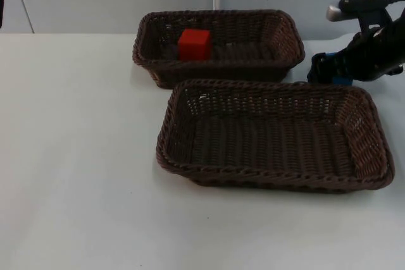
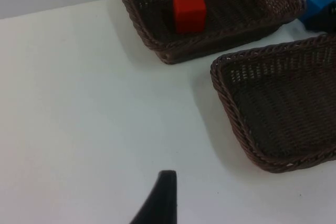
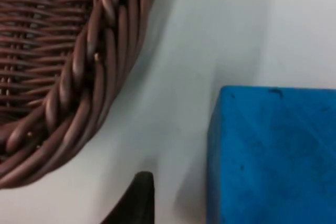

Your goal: Pick up one cube with the left hand and place it into the upper basket. Pick up one cube with the right hand and place it into the lower basket.

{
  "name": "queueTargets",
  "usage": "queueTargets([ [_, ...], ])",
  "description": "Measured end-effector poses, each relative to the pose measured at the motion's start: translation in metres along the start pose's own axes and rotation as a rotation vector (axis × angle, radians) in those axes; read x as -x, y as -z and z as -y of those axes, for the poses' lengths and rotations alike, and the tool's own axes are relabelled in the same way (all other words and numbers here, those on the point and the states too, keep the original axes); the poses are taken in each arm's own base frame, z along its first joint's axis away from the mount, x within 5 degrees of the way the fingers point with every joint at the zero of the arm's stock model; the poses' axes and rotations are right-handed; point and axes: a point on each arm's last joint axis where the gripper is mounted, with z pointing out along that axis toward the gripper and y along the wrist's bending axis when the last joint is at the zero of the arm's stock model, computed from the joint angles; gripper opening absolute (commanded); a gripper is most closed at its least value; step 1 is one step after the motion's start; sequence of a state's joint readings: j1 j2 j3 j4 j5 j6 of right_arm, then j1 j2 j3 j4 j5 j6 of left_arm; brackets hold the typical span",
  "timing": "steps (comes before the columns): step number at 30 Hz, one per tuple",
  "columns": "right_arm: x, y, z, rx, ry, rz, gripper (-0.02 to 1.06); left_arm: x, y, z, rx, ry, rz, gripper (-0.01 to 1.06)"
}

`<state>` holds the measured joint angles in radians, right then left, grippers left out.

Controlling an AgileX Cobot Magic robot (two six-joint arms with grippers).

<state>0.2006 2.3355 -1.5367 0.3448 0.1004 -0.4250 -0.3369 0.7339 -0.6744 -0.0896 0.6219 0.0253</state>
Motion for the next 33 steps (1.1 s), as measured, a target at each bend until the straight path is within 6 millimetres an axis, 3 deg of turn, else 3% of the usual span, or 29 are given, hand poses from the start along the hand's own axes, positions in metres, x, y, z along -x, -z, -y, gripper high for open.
queueTargets([
  [5, 0.000, 0.000, 0.000, -0.001, 0.000, 0.002, 0.95, 0.000, 0.000, 0.000, 0.000, 0.000, 0.000, 0.87],
  [7, 0.000, 0.000, 0.000, -0.002, 0.000, 0.004, 0.78, 0.000, 0.000, 0.000, 0.000, 0.000, 0.000, 0.87],
  [9, 0.000, 0.000, 0.000, -0.002, 0.002, 0.005, 0.47, 0.000, 0.000, 0.000, 0.000, 0.000, 0.000, 0.87],
  [10, 0.000, 0.000, 0.000, -0.002, 0.002, 0.005, 0.47, 0.000, 0.000, 0.000, 0.000, 0.000, 0.000, 0.87],
  [13, 0.004, 0.004, 0.000, -0.001, 0.004, 0.010, 0.07, 0.000, 0.000, 0.000, 0.000, 0.000, 0.000, 0.87],
  [14, 0.008, 0.008, 0.000, 0.002, 0.004, 0.015, 0.00, 0.000, 0.000, 0.000, 0.000, 0.000, 0.000, 0.87],
  [17, 0.017, 0.019, 0.000, 0.010, 0.004, 0.024, 0.00, 0.000, 0.000, 0.000, 0.000, 0.000, 0.000, 0.87],
  [21, 0.044, 0.056, 0.000, 0.029, 0.008, 0.059, 0.00, 0.000, 0.000, 0.000, 0.000, 0.000, 0.000, 0.87],
  [22, 0.044, 0.056, 0.000, 0.029, 0.008, 0.059, 0.00, 0.000, 0.000, 0.000, 0.000, 0.000, 0.000, 0.87],
  [26, 0.063, 0.096, 0.009, 0.056, 0.000, 0.040, 0.00, 0.000, 0.000, 0.000, 0.000, 0.000, 0.000, 0.87],
  [27, 0.063, 0.096, 0.009, 0.056, 0.000, 0.040, 0.00, 0.000, 0.000, 0.000, 0.000, 0.000, 0.000, 0.87],
  [30, 0.070, 0.130, 0.022, 0.063, -0.005, -0.010, 0.00, 0.000, 0.000, 0.000, 0.000, 0.000, 0.000, 0.87],
  [31, 0.070, 0.130, 0.022, 0.063, -0.005, -0.010, 0.00, 0.000, 0.000, 0.000, 0.000, 0.000, 0.000, 0.87],
  [33, 0.072, 0.149, 0.027, 0.051, 0.008, -0.055, 0.00, 0.000, 0.000, 0.000, 0.000, 0.000, 0.000, 0.87],
])
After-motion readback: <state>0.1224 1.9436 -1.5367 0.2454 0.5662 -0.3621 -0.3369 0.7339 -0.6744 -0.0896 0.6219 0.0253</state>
